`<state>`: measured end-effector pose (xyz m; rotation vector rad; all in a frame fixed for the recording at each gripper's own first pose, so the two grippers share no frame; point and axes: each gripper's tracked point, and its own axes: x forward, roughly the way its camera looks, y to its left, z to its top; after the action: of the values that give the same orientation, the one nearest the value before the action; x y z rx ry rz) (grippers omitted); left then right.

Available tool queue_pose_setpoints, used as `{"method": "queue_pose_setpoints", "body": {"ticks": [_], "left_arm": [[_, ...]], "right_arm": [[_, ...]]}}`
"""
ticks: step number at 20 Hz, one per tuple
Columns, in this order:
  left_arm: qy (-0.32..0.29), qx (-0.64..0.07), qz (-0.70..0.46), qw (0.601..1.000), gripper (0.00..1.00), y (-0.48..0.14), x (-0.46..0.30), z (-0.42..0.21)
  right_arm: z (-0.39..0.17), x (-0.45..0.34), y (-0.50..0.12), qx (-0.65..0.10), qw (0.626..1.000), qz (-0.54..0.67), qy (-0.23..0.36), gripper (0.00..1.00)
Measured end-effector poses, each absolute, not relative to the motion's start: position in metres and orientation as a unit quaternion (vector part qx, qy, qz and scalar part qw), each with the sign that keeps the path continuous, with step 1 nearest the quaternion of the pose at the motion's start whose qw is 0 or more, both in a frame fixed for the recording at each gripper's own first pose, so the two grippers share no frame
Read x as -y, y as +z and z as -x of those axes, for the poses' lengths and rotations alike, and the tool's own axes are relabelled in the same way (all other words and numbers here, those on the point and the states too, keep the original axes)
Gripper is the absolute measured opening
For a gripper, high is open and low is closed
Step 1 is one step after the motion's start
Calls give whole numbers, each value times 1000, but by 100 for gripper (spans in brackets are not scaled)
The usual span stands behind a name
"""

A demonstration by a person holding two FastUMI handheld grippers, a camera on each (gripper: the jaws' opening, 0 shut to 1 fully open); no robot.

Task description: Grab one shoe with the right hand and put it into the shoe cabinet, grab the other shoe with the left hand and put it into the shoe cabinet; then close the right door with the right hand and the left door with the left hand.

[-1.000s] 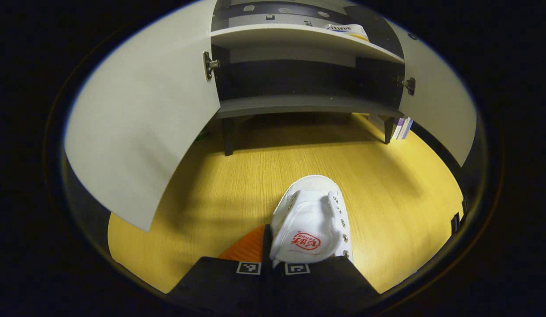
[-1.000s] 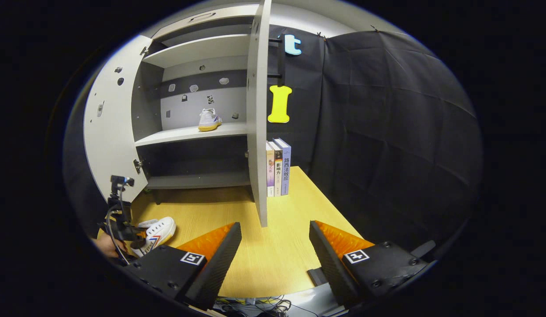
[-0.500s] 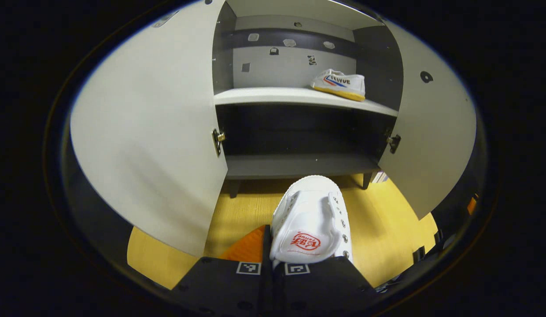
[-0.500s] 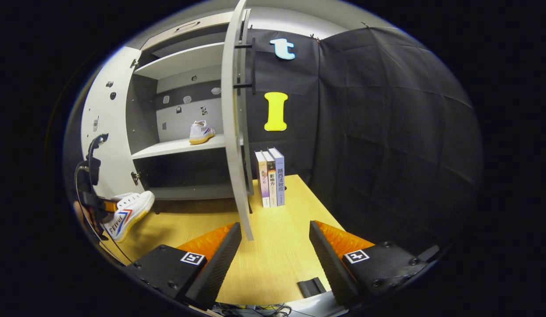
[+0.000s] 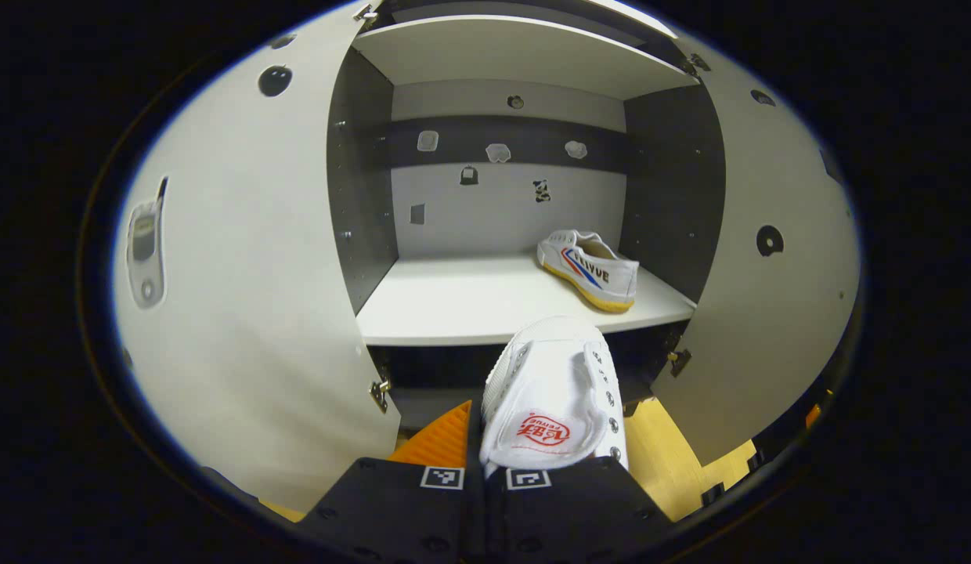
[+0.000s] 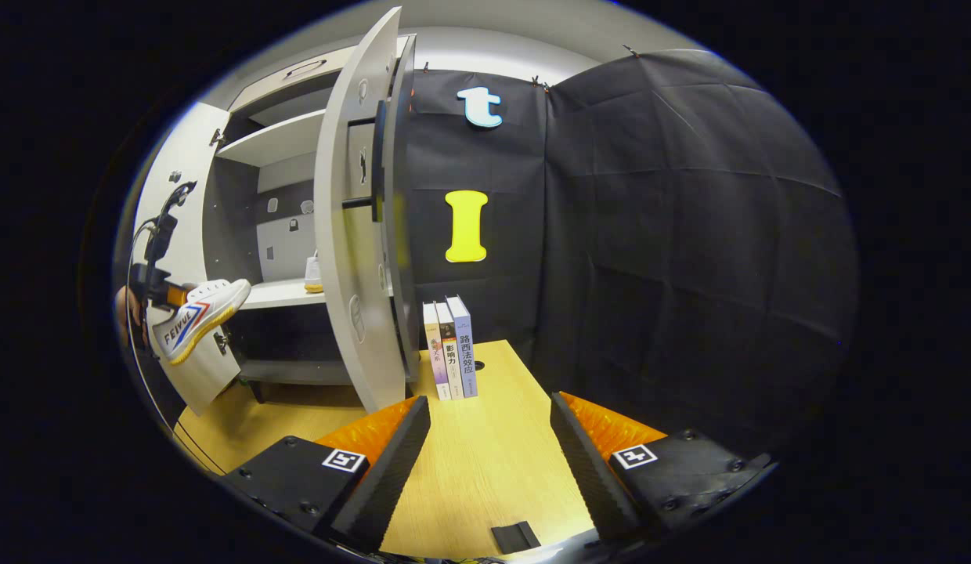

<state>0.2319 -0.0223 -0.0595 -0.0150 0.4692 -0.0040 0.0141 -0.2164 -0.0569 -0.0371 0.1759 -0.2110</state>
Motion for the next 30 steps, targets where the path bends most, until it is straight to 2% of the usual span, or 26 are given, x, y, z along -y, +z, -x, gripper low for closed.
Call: {"method": "queue_pose_setpoints", "body": {"ticks": [8,18,25,30], "left_arm": [[6,-238,14,971,5,-12,15,-355],[38,-285,-3,958,5,-36,-8,-487],[54,-324,-43,944,6,-69,-7,-517],[55,-340,-53,937,12,-76,-4,-516]], "right_arm": [[-21,232,-46,-65,992,0,-103,98],[-23,259,-34,-59,987,10,-152,98],[-12,265,-47,-76,982,-7,-175,98],[-15,265,-39,-64,982,-12,-176,98]]}}
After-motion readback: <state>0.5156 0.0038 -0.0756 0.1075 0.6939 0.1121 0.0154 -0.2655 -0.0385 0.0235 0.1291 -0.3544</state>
